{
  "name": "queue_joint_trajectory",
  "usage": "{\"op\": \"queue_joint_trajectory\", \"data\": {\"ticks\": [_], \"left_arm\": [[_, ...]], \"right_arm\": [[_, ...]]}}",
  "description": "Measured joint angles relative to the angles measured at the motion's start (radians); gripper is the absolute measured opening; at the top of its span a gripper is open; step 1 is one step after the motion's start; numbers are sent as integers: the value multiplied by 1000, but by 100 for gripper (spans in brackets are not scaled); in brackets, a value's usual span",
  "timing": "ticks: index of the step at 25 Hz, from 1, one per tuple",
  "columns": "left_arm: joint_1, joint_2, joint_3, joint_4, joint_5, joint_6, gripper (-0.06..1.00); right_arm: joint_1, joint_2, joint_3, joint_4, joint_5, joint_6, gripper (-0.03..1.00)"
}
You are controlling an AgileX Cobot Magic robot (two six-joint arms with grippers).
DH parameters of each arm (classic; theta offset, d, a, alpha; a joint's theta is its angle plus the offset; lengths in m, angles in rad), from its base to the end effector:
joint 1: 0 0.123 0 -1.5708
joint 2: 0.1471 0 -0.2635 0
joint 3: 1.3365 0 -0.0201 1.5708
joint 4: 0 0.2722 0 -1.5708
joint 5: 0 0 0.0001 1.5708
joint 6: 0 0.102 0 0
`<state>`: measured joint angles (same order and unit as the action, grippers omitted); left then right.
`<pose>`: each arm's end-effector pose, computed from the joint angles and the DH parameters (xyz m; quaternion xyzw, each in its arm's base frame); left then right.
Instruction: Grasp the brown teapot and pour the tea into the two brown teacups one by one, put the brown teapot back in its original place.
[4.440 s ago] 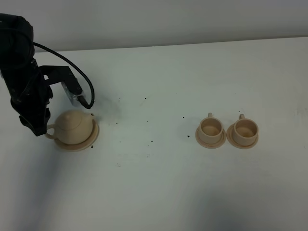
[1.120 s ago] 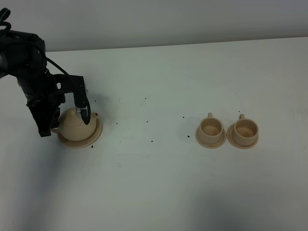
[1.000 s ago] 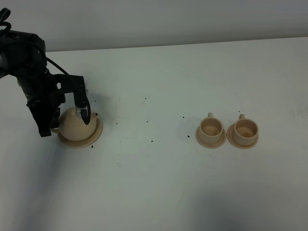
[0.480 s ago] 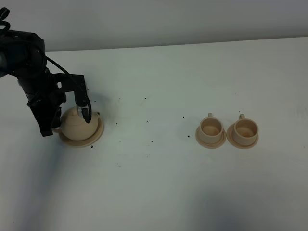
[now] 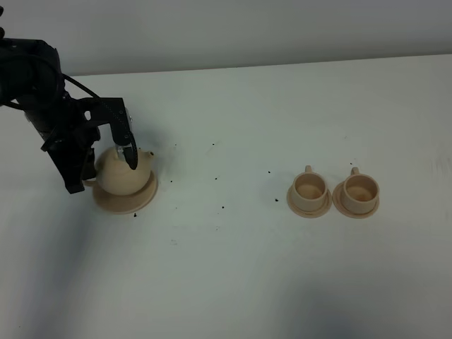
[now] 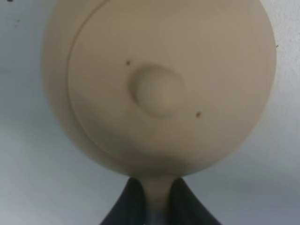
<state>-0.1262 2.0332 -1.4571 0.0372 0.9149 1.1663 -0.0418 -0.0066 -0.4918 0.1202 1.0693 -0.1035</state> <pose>0.4145 -0.0496 0.1284 0.6080 0.7894 0.0550 0.0646 0.0451 0.0089 0.2801 -0.0289 0.8539 0.0224 0.5192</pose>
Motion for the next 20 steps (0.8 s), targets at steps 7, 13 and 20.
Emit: {"op": "queue_joint_trajectory", "data": {"ticks": [7, 13, 20], "left_arm": [[2, -1, 0, -5, 6, 0, 15], [2, -11, -1, -37, 5, 0, 15], [-46, -14, -43, -74, -4, 0, 15]], "right_arm": [[0, 0, 0, 0, 0, 0, 31], [0, 0, 0, 0, 0, 0, 31], [0, 0, 0, 0, 0, 0, 31]]}}
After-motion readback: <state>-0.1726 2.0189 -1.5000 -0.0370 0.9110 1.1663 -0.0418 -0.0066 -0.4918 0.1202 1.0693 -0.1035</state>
